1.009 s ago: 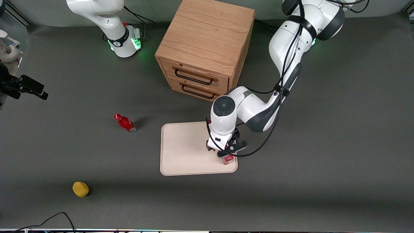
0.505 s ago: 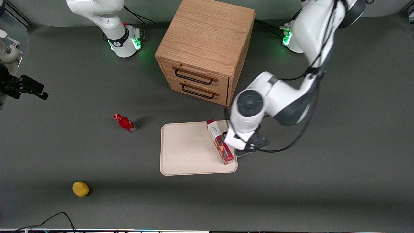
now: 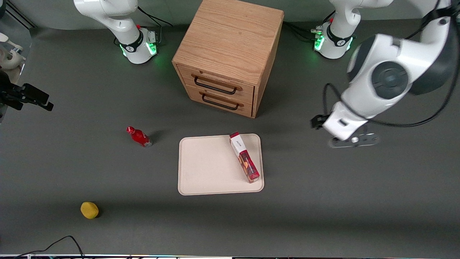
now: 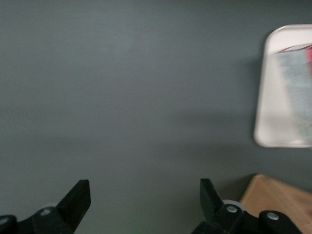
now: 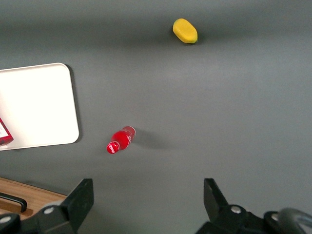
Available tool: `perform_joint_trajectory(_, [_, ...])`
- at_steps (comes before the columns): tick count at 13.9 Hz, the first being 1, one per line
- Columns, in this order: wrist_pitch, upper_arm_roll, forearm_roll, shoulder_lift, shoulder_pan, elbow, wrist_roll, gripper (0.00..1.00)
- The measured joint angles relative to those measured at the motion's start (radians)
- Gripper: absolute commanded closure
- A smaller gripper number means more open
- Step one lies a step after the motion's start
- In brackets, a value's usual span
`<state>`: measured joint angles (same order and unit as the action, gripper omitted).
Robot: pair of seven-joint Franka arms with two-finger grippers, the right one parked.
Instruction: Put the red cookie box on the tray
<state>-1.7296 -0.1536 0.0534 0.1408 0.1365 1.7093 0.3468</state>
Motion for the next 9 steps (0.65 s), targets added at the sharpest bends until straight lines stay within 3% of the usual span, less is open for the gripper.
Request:
perform_joint_trajectory(4, [-0.014,0.178,-0.004,-0.181,-0.005,0.172,-0.263,0.00])
perform_joint_trajectory(9, [-0.037,0.317,-0.003,-0.226,-0.007,0.205,-0.431,0.00])
